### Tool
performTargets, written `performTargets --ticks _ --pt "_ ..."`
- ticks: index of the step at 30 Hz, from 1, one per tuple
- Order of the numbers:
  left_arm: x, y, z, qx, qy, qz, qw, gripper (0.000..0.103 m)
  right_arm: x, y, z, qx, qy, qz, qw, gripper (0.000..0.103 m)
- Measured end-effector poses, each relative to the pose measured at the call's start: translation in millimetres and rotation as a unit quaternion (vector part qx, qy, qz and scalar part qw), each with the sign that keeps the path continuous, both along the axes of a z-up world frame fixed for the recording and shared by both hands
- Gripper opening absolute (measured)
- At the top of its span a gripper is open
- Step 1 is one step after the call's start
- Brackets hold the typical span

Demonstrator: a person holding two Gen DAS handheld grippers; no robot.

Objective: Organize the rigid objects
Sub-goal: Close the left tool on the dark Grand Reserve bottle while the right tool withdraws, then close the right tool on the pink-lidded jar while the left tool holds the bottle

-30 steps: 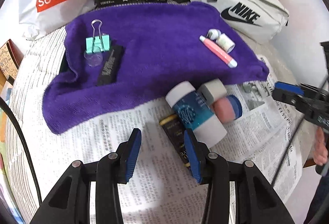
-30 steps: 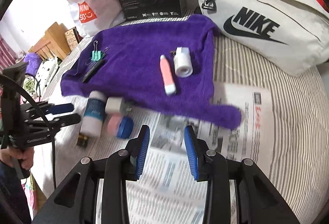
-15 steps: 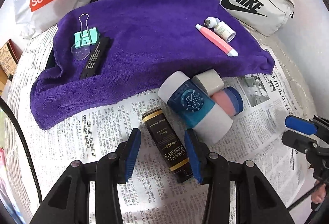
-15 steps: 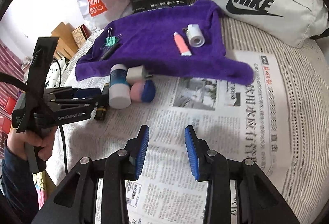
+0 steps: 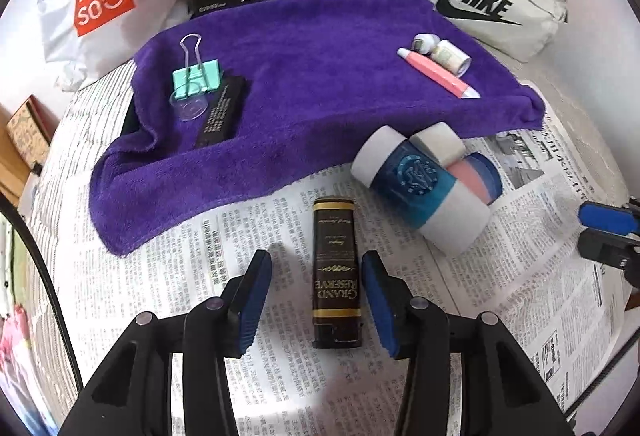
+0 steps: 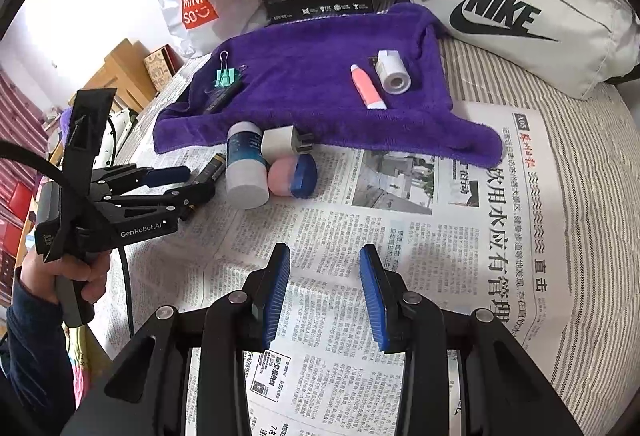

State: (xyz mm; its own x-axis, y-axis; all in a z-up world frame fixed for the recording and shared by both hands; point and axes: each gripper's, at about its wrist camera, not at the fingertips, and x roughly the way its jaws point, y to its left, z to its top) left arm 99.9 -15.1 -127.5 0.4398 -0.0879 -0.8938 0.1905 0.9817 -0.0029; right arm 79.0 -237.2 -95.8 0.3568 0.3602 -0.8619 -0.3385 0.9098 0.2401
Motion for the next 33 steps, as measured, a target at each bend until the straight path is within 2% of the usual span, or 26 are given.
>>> performTargets --ticks 1,2,4,10,17,19,21,24,29,33 --pt "0 0 0 -0.003 -0.006 -0.003 1.0000 0.030 0 1 -2 -0.001 0.002 -0.001 1.000 0.036" --pt "0 -1 1 -0.007 -0.008 -0.005 0.9999 0.024 0 1 -3 -0.002 0.004 0.000 1.000 0.036" --pt "1 -2 1 -0.011 -0.010 -0.014 0.9998 0.023 0 4 -7 -0.006 0.009 0.001 1.000 0.036" --pt "0 -3 2 -0.004 -0.011 -0.026 0.9996 0.022 6 16 -9 -0.006 0.002 0.003 1.000 0.036" --pt "-10 26 2 0.002 -0.003 -0.003 1.0000 0.023 35 41 -12 -0.019 -0.007 0.004 1.000 0.036" --pt "-15 35 5 0.019 -0.014 0.019 0.9995 0.023 44 49 -15 -0.020 -0.003 0.005 1.000 0.036" --pt "-18 39 1 0.028 -0.004 0.016 0.9995 0.023 49 56 -19 -0.022 0.001 0.009 1.000 0.036" --pt "-22 49 2 -0.001 -0.009 0.019 0.9998 0.023 54 65 -27 -0.029 0.005 0.011 1.000 0.037" --pt "-24 55 3 -0.013 -0.012 0.016 0.9997 0.023 58 79 -35 -0.045 0.003 0.002 0.999 0.038" --pt "-26 59 1 -0.026 -0.011 0.017 0.9995 0.023 58 88 -36 -0.066 -0.019 0.006 0.998 0.038"
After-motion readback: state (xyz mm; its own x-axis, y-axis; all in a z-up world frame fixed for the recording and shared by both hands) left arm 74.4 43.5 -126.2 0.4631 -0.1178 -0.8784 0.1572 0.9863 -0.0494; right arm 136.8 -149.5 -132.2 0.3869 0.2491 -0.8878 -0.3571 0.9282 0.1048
